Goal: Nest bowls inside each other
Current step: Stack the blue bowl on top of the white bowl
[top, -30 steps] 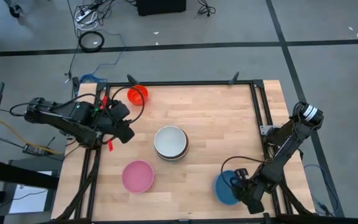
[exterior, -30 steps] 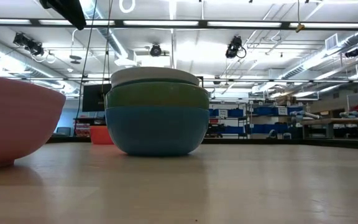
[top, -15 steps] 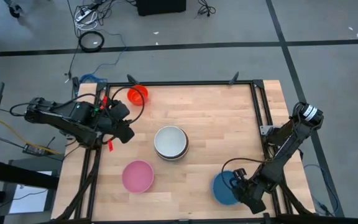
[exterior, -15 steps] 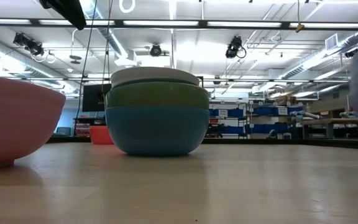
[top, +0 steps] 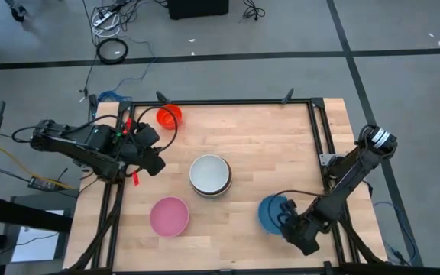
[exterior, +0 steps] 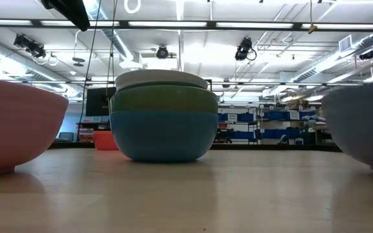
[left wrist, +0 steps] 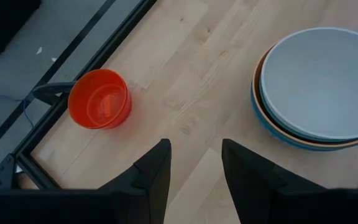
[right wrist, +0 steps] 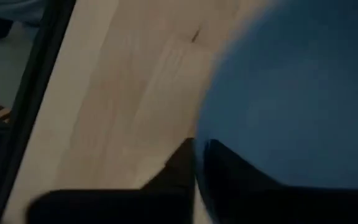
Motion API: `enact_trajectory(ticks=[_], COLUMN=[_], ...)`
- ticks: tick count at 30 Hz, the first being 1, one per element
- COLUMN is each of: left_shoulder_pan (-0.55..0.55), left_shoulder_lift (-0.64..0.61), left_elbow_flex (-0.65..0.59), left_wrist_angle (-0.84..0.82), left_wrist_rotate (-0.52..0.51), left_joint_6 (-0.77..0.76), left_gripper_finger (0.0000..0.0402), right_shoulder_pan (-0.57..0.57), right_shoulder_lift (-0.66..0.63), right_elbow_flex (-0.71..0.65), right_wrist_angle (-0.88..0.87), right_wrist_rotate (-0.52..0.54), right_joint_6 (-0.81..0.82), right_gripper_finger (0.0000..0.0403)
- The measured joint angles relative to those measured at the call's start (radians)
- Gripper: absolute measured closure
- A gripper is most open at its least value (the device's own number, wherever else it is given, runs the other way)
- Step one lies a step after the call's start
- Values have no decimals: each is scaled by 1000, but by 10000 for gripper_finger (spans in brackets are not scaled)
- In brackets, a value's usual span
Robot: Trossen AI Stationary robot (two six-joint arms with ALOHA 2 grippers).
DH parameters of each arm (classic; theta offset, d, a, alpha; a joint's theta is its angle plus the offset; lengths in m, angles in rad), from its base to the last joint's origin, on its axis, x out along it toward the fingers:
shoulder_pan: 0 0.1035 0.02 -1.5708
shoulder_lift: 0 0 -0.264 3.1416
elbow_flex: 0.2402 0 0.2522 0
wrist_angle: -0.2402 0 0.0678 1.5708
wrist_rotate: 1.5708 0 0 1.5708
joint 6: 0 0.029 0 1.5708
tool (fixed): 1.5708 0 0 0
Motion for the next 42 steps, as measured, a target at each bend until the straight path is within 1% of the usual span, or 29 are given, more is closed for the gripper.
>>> enact_trajectory(ticks=[1,5,6,9,11,13,16,22,24,27,33,37,42], left_shoulder_pan=[0,0,0,0,0,0,0,0,0,0,0,0,0], left_shoulder_lift=[0,0,0,0,0,0,0,0,0,0,0,0,0], left_elbow_flex=[0,0,0,0,0,0,0,0,0,0,0,0,0], left_wrist_angle=[0,0,0,0,0,1,1,1,2,1,0,-1,-1], left_wrist_rotate=[0,0,0,0,0,0,-5,-7,-7,-7,-7,-8,-8], left_joint_6=[0,-3,-3,-3,-3,-7,-16,-18,-19,-18,-18,-18,-18], left_gripper_finger=[249,249,249,249,249,249,249,249,249,249,249,249,249], right_shoulder_pan=[-6,-32,-35,-59,-101,-151,-229,-381,-427,-493,-584,-626,-638], right_shoulder_lift=[0,0,0,0,1,1,1,1,1,1,1,13,51], right_elbow_flex=[0,5,13,62,108,155,226,305,314,315,315,316,318], right_wrist_angle=[5,-4,-21,-125,-177,-195,-170,-11,40,128,241,308,381], right_wrist_rotate=[2,12,40,180,268,320,348,360,334,261,163,60,-37], right_joint_6=[-21,-48,-63,-120,-163,-228,-343,-538,-582,-626,-655,-644,-638], right_gripper_finger=[390,398,400,402,402,402,403,403,403,403,403,403,403])
